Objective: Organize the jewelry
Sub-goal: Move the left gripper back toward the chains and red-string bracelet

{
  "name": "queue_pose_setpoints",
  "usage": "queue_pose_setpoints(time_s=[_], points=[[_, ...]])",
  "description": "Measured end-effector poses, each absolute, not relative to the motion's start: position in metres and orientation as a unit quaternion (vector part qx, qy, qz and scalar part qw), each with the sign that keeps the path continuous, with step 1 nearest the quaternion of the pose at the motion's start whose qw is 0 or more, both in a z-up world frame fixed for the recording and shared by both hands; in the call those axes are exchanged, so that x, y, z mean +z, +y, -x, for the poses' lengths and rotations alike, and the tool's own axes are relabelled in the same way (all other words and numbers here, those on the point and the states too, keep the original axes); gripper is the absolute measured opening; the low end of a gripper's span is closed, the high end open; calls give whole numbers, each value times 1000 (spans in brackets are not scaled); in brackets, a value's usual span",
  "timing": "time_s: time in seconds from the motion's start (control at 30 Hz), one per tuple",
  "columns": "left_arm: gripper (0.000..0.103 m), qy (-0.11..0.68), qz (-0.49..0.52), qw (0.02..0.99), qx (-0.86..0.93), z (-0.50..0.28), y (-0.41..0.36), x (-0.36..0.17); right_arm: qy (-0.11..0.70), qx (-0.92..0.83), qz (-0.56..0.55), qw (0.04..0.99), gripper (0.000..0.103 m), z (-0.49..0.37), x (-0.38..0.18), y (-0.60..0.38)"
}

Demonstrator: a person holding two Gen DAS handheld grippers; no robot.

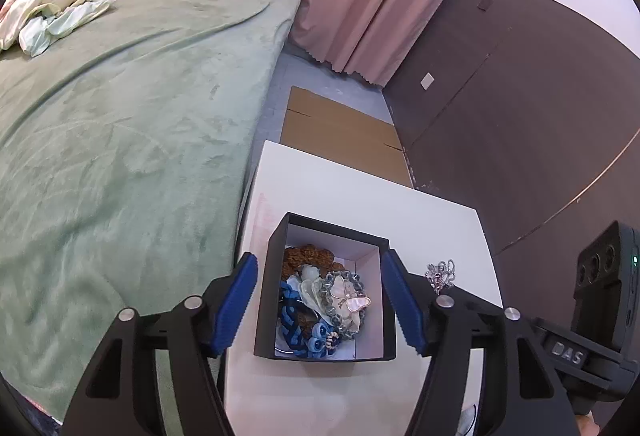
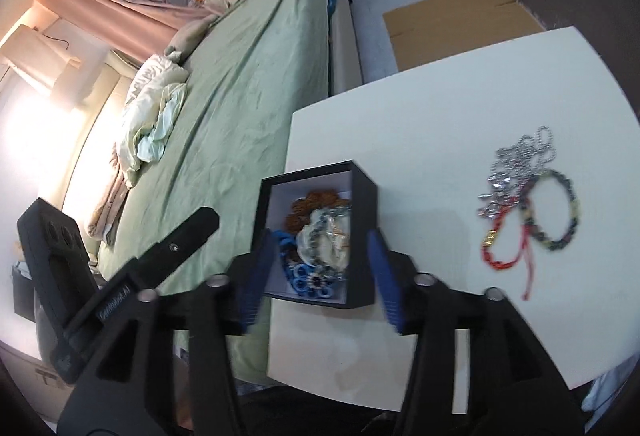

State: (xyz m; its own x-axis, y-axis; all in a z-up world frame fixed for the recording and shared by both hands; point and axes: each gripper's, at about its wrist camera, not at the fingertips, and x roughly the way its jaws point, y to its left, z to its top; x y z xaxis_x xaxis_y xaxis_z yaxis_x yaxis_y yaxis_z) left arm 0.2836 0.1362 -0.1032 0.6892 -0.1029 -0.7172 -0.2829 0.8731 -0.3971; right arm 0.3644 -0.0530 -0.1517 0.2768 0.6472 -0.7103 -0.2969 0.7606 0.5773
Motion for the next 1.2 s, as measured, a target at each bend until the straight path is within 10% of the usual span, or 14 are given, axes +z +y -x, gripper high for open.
queue_pose_setpoints(time_s=[0.33, 0.67, 1.2], points=[[68, 400, 209, 892, 26, -291, 107, -102, 508, 254, -209, 796, 64, -353, -164, -126], [94, 401, 166, 901, 0, -299, 70, -98, 486, 229, -227, 812, 74, -338, -163, -171], [91, 427, 132, 893, -49, -324, 12, -103, 467, 199, -269, 819, 91, -332, -171, -241]])
